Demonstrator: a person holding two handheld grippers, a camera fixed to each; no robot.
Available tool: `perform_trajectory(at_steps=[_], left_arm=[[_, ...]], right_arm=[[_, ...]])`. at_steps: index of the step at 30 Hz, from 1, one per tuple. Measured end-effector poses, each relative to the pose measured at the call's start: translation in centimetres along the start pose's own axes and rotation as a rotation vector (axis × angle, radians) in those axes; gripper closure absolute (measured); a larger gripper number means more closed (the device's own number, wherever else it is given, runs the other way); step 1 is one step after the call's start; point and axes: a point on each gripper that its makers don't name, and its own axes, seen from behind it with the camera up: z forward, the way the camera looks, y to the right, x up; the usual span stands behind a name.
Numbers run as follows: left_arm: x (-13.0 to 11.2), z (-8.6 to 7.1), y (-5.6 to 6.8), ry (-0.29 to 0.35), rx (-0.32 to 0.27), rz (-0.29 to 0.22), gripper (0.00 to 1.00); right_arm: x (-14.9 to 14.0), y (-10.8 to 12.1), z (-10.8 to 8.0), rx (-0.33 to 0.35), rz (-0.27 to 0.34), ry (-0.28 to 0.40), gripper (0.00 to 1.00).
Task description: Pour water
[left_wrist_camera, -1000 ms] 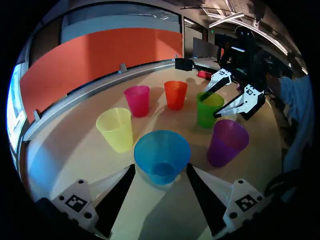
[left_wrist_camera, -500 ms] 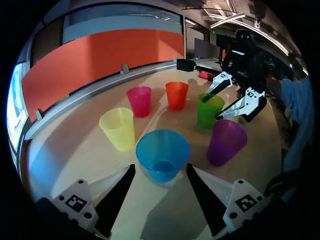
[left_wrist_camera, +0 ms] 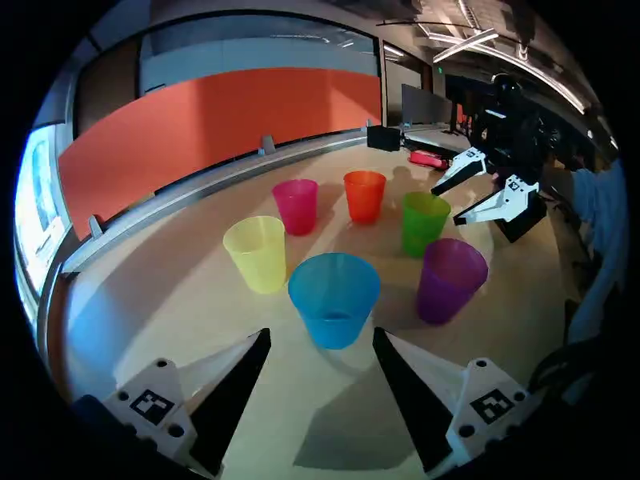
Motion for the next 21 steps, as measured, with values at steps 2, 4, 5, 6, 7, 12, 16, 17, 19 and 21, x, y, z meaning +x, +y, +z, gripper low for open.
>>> perform_trajectory(at_steps=[2,4,5,6,7,12,16,17,19,21], left_arm=[[0.0,-0.5,-0.2,0.007,0.015,-0.005,0.05],[-0.1,-1.0,-0.4,0.014,0.033,-0.011,0.05],[-0.1,-1.2,-0.5,0.018,0.042,-0.014,0.05],[-0.1,-1.5,-0.7,0.023,0.053,-0.017,0.05],[0.0,-1.7,-0.8,0.03,0.065,-0.019,0.05],[0.4,-3.0,-1.7,0.072,0.133,-0.025,0.05],[0.9,-4.0,-2.4,0.111,0.189,-0.034,0.05],[1.1,-4.2,-2.6,0.121,0.2,-0.037,0.05],[1.4,-4.7,-2.9,0.145,0.225,-0.047,0.05],[1.7,-5.1,-3.4,0.171,0.252,-0.058,0.05]], right_arm=[[0.1,0.2,-0.7,-0.018,0.012,0.016,0.0],[0.3,0.4,-1.4,-0.036,0.024,0.034,0.0],[0.4,0.4,-1.8,-0.044,0.029,0.043,0.0],[0.5,0.5,-2.2,-0.053,0.035,0.053,0.0],[0.6,0.6,-2.5,-0.063,0.039,0.062,0.0],[1.2,1.3,-4.4,-0.122,0.059,0.111,0.0],[2.2,2.3,-5.7,-0.18,0.086,0.167,0.0],[2.5,2.5,-6.0,-0.192,0.094,0.181,0.0],[3.2,2.9,-6.6,-0.218,0.108,0.212,0.0],[3.9,3.3,-7.2,-0.243,0.117,0.244,0.0]])
